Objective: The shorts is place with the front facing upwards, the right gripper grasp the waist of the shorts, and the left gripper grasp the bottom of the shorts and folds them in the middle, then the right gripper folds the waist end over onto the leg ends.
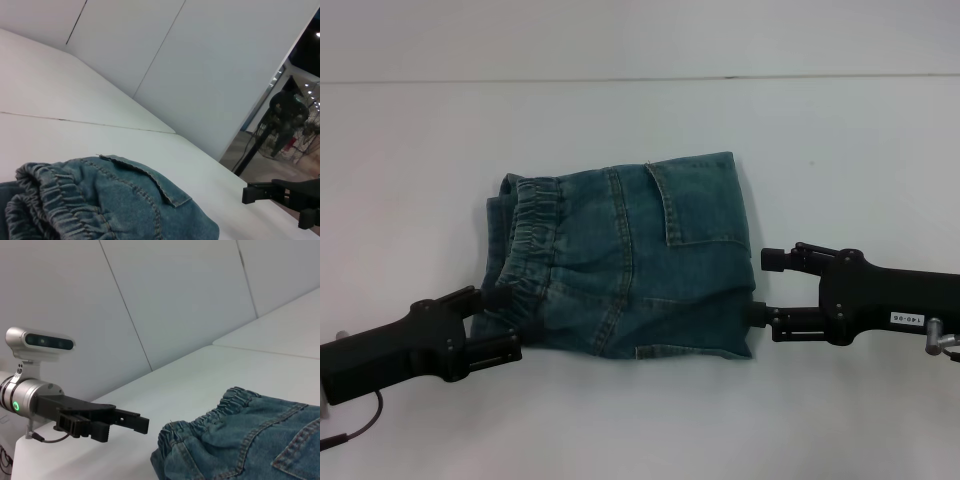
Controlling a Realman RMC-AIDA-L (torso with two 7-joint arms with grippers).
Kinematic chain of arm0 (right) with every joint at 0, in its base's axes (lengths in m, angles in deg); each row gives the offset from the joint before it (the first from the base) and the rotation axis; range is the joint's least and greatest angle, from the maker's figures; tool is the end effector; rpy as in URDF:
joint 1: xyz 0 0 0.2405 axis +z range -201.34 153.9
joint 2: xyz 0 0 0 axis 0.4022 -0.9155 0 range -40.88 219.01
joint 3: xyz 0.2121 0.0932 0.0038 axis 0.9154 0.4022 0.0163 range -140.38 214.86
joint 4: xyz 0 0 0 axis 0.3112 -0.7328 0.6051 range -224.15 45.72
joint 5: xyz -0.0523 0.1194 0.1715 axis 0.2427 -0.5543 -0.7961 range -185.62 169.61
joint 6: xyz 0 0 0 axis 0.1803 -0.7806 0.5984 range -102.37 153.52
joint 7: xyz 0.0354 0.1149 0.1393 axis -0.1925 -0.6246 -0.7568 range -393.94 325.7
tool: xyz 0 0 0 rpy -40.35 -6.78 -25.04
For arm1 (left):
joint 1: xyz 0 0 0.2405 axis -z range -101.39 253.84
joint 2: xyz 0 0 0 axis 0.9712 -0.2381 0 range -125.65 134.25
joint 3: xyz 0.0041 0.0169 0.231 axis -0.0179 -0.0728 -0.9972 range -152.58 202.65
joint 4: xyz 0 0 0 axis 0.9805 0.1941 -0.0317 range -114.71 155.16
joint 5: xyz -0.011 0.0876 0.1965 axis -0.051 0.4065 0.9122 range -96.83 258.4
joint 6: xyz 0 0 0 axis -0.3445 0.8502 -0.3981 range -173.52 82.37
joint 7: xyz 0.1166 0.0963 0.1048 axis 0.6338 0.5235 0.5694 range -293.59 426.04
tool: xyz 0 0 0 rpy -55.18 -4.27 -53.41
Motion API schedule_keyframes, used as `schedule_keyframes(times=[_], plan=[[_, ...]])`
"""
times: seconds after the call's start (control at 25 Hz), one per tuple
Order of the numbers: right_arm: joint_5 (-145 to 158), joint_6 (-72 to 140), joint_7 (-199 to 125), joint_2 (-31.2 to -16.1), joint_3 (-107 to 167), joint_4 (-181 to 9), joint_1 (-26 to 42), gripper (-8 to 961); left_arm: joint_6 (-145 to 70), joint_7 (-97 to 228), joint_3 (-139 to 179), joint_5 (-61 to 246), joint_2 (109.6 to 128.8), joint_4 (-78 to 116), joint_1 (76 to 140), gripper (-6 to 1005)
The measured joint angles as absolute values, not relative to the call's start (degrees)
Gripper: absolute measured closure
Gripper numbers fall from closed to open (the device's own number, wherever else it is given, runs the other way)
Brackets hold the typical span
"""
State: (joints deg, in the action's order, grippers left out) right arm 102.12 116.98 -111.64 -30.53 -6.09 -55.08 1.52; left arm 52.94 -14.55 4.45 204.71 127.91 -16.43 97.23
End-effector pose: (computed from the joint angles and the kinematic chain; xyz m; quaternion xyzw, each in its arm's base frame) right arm 0.2430 0.3035 -0.0390 -0.9248 0.2486 0.2710 0.0974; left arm -0.2775 0.2697 -0.0249 -0.8719 -0.3540 -0.3118 0.1313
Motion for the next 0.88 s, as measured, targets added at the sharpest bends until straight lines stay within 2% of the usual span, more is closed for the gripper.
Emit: schedule_keyframes(times=[0.88], plan=[[102.2,117.0,-111.6,-30.64,-6.3,-55.9,2.4,-6,52.9,-14.5,4.5,204.7,128.05,-16.4,97.2,111]])
